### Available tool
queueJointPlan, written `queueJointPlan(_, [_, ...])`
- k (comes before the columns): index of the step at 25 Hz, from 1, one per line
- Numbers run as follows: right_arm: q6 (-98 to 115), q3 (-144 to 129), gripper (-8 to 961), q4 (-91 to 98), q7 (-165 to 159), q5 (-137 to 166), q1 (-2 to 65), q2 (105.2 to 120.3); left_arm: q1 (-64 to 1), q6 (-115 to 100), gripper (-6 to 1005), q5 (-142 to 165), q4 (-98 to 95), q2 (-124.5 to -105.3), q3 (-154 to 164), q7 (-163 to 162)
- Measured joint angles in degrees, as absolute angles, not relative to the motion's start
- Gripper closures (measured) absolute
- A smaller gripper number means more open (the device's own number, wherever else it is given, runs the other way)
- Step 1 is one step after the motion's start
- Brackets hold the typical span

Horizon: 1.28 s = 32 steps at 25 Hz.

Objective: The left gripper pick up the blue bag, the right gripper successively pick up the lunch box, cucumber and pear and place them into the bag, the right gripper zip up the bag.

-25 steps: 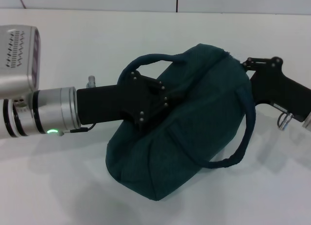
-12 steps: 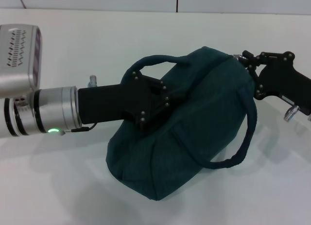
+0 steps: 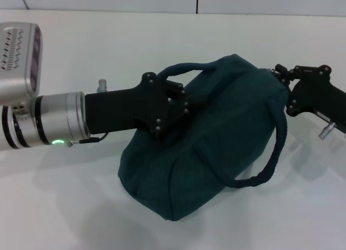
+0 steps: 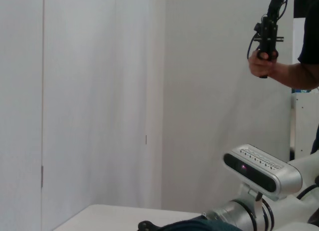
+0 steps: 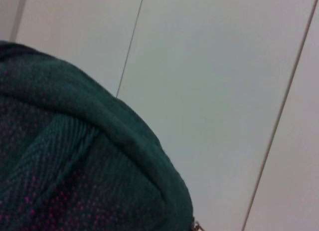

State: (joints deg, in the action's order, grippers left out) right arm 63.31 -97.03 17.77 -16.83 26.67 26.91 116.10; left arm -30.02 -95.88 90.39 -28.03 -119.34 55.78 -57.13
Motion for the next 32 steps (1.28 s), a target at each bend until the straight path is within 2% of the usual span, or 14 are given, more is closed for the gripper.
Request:
queueJointPlan(14, [63.4,-102.1,903,19.0,-22.4,27.1,27.5,116.19,-30.1,-95.6,959,87.3,-27.3,-119.58,55.8,-57.1])
queueJointPlan(20, [62.9,-104.2,839,20.0,-24.8,27.1,27.2,116.05,-30.0,-95.6,959,86.2,-27.3,-119.61,55.8,-57.4])
queueJointPlan(25, [64.8,-103.4,609,20.0,-24.7,26.7,26.1,115.89,-29.5,-95.6,960,85.6,-27.0,-119.62,55.8,-57.2])
queueJointPlan(32, [69.5,-99.8,395,20.1,-25.1,26.7,23.7,115.53,-29.3,-95.4,959,81.1,-24.1,-119.62,55.7,-56.0])
